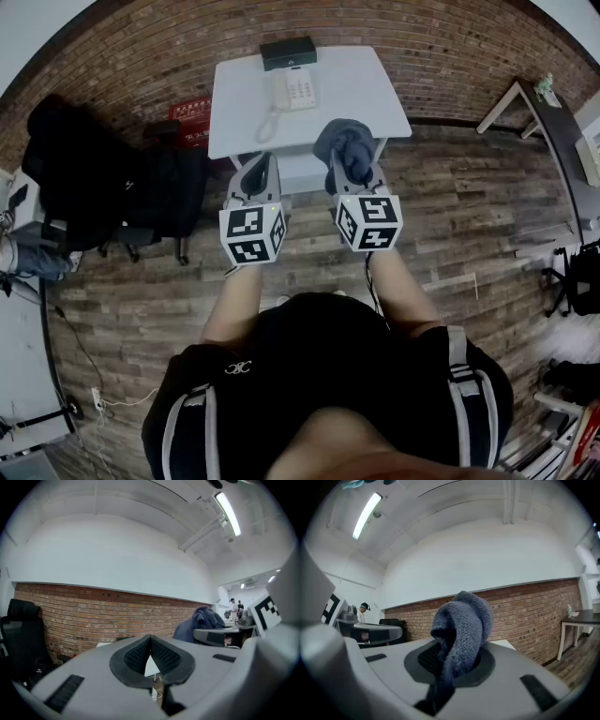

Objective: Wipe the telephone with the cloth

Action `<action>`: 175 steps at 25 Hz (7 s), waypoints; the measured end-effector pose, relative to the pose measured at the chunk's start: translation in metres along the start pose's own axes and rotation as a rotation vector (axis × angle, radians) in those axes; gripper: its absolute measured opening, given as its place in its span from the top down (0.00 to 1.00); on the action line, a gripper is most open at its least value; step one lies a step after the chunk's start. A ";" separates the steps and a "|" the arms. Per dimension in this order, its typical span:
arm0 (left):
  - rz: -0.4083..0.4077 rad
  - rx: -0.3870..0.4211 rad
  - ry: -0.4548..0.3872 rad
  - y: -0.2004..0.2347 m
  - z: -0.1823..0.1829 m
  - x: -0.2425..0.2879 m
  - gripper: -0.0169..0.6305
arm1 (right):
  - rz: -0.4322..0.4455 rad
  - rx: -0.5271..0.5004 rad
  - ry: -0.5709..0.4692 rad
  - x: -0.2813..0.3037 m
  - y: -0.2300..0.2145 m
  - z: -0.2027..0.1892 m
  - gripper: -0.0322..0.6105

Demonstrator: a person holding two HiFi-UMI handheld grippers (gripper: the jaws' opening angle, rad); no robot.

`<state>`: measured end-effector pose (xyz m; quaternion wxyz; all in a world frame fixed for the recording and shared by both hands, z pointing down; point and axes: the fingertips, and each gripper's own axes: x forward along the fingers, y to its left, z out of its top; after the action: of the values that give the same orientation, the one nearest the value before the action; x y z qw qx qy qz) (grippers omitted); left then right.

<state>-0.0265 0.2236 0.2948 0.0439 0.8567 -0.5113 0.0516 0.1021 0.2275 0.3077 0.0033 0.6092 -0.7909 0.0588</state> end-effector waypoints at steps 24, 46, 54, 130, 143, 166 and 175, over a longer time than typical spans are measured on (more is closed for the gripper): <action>0.071 -0.015 0.019 -0.064 -0.014 0.039 0.97 | 0.124 -0.005 -0.019 -0.016 -0.053 -0.006 0.90; 0.054 -0.077 0.028 0.004 -0.037 0.153 0.97 | 0.107 -0.031 0.035 0.109 -0.082 -0.032 0.90; -0.010 -0.080 0.071 0.085 -0.033 0.264 0.97 | 0.072 -0.025 0.093 0.242 -0.095 -0.036 0.90; 0.122 -0.214 0.162 0.271 -0.080 0.329 0.97 | 0.286 -0.096 0.672 0.580 -0.084 -0.236 0.90; 0.041 -0.202 0.198 0.250 -0.092 0.343 0.97 | 0.247 0.030 0.632 0.537 -0.085 -0.250 0.89; 0.030 -0.219 0.218 0.250 -0.099 0.346 0.97 | 0.221 0.239 0.581 0.510 -0.088 -0.265 0.89; 0.022 -0.232 0.216 0.245 -0.101 0.344 0.97 | 0.218 0.358 0.643 0.499 -0.099 -0.275 0.89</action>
<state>-0.0847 -0.1789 0.4463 0.1967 0.8296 -0.5157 0.0846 0.0507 -0.2511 0.6278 0.1386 0.4628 -0.7868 0.3841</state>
